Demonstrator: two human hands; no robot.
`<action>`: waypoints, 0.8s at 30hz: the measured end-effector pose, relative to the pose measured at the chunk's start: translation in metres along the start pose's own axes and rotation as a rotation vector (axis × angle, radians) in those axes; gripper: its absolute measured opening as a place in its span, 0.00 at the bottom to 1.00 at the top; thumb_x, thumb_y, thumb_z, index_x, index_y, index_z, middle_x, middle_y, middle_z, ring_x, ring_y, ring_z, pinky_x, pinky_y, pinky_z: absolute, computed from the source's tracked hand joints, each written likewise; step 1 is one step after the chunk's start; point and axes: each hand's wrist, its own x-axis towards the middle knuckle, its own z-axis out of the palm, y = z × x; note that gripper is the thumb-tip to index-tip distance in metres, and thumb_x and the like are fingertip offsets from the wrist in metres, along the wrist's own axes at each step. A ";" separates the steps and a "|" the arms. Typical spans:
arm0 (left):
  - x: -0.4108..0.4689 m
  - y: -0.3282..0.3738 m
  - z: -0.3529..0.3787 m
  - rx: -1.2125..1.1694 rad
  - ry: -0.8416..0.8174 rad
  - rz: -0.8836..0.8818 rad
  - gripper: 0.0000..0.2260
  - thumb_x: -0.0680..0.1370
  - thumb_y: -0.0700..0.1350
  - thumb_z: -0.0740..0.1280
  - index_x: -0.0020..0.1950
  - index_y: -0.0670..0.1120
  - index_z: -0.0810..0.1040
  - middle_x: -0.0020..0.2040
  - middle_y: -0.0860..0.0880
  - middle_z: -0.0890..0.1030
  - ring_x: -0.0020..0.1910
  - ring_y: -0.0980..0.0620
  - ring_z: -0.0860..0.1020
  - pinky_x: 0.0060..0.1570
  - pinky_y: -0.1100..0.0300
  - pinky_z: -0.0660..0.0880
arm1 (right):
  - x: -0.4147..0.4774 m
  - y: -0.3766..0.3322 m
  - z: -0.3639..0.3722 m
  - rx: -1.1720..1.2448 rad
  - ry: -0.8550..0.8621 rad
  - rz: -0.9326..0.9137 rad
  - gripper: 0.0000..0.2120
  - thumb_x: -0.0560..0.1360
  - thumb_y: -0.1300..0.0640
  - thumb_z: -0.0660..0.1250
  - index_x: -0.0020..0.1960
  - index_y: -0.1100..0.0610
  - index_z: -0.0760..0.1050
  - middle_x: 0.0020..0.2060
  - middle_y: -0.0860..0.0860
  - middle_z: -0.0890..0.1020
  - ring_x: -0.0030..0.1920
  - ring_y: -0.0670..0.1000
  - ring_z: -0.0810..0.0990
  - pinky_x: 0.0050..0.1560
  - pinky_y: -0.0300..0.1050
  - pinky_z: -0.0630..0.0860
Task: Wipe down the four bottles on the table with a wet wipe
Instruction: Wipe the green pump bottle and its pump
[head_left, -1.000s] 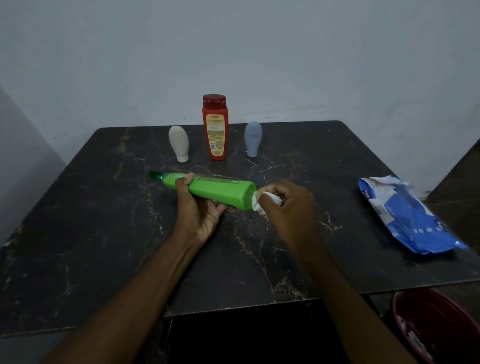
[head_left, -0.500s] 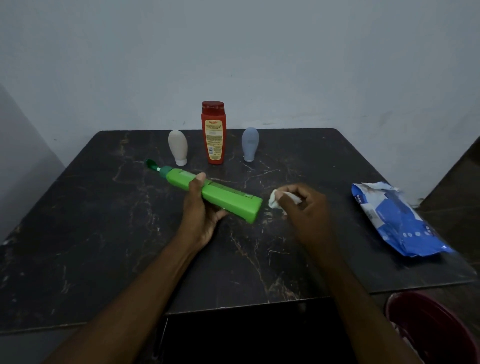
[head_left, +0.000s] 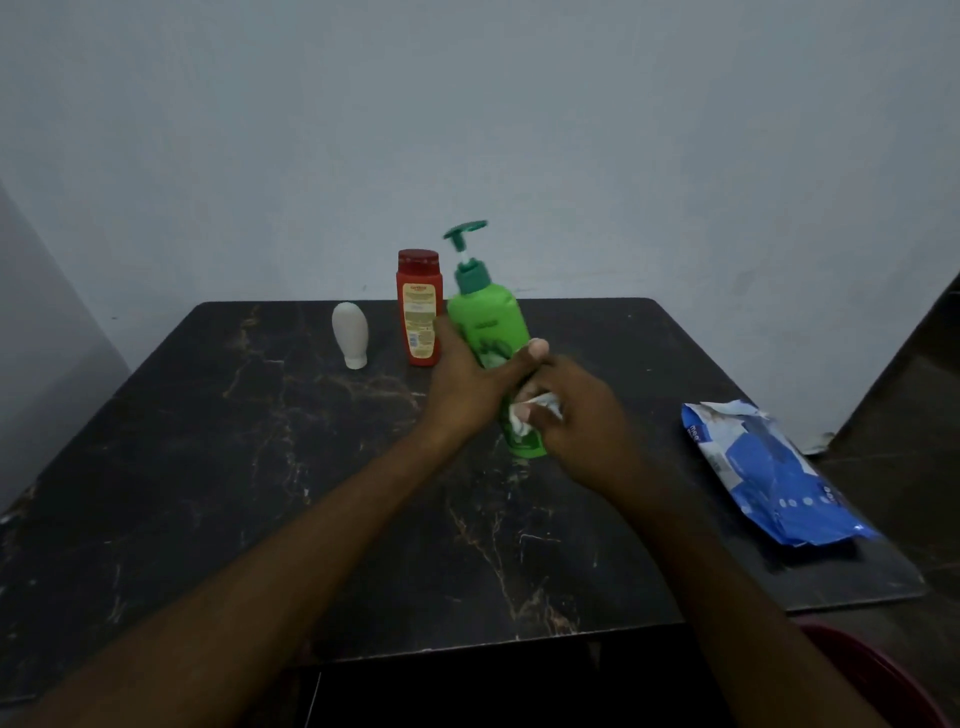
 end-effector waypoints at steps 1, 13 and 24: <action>0.008 0.004 0.001 0.017 -0.069 -0.001 0.31 0.71 0.60 0.78 0.64 0.52 0.65 0.54 0.54 0.82 0.50 0.56 0.84 0.49 0.50 0.84 | 0.005 0.007 -0.007 0.000 0.019 0.044 0.04 0.71 0.60 0.72 0.40 0.54 0.78 0.41 0.46 0.79 0.41 0.42 0.78 0.42 0.35 0.71; 0.126 0.059 0.016 0.366 -0.452 0.046 0.26 0.76 0.44 0.76 0.72 0.51 0.71 0.57 0.45 0.84 0.50 0.44 0.86 0.42 0.42 0.85 | 0.082 0.092 -0.038 0.088 0.009 0.240 0.03 0.72 0.61 0.73 0.40 0.57 0.81 0.34 0.48 0.84 0.36 0.43 0.81 0.40 0.44 0.77; 0.209 0.043 0.042 0.694 -0.457 0.159 0.29 0.72 0.44 0.79 0.71 0.45 0.75 0.62 0.44 0.81 0.58 0.44 0.81 0.58 0.46 0.80 | 0.136 0.142 -0.020 0.055 -0.052 0.326 0.05 0.69 0.53 0.71 0.38 0.55 0.81 0.34 0.50 0.85 0.40 0.50 0.84 0.47 0.56 0.81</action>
